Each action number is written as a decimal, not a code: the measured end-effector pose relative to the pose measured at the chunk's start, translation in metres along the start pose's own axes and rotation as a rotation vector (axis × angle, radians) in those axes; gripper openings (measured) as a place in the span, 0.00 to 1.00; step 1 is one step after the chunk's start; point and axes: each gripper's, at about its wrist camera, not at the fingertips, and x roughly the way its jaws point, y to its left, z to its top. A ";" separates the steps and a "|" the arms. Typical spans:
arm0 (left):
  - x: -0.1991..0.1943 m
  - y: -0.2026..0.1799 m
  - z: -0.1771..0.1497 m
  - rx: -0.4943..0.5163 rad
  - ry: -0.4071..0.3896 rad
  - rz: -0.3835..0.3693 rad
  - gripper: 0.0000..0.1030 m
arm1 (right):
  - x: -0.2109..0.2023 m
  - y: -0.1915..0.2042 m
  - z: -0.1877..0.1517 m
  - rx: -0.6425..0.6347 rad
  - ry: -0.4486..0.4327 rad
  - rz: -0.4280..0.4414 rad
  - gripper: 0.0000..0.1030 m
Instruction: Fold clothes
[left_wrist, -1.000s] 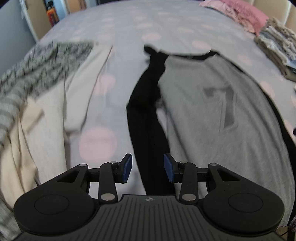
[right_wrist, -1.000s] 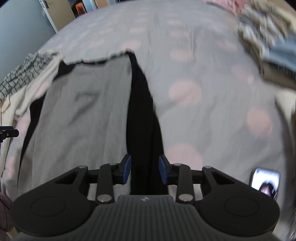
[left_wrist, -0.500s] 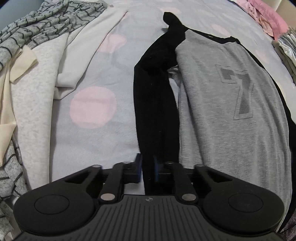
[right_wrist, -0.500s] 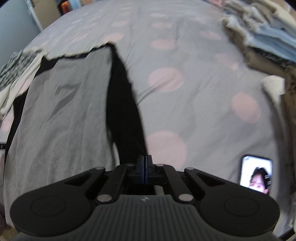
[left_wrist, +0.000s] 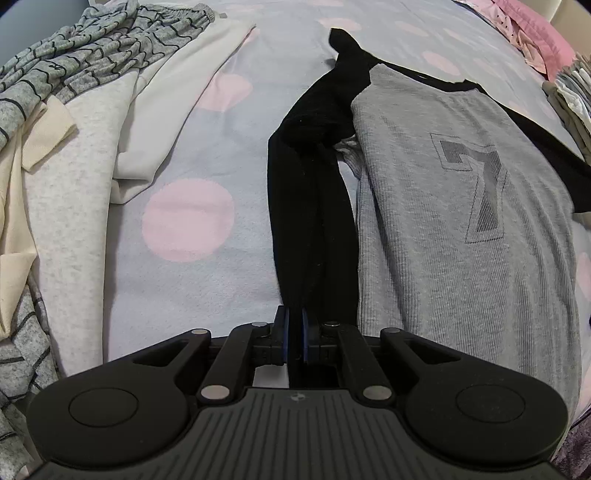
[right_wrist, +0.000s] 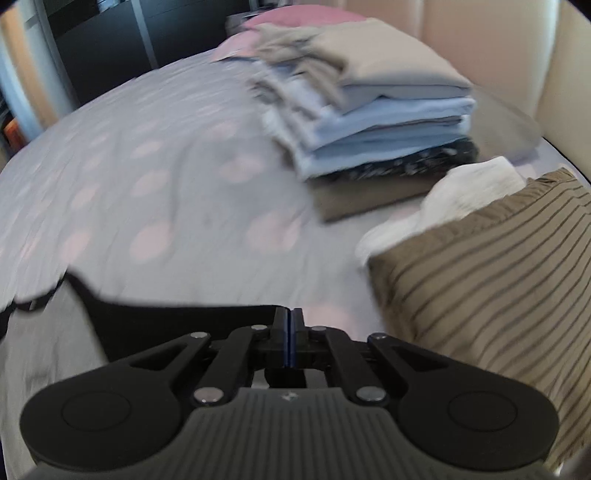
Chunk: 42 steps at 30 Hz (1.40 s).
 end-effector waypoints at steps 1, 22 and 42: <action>-0.001 0.002 0.000 -0.006 0.001 -0.004 0.04 | 0.007 -0.001 0.004 0.007 -0.003 -0.011 0.01; -0.100 0.077 0.056 -0.134 -0.384 0.325 0.04 | 0.030 0.038 -0.015 -0.124 0.086 -0.080 0.07; -0.052 0.002 -0.046 0.365 -0.132 -0.048 0.22 | 0.030 0.058 -0.033 -0.163 0.136 -0.030 0.19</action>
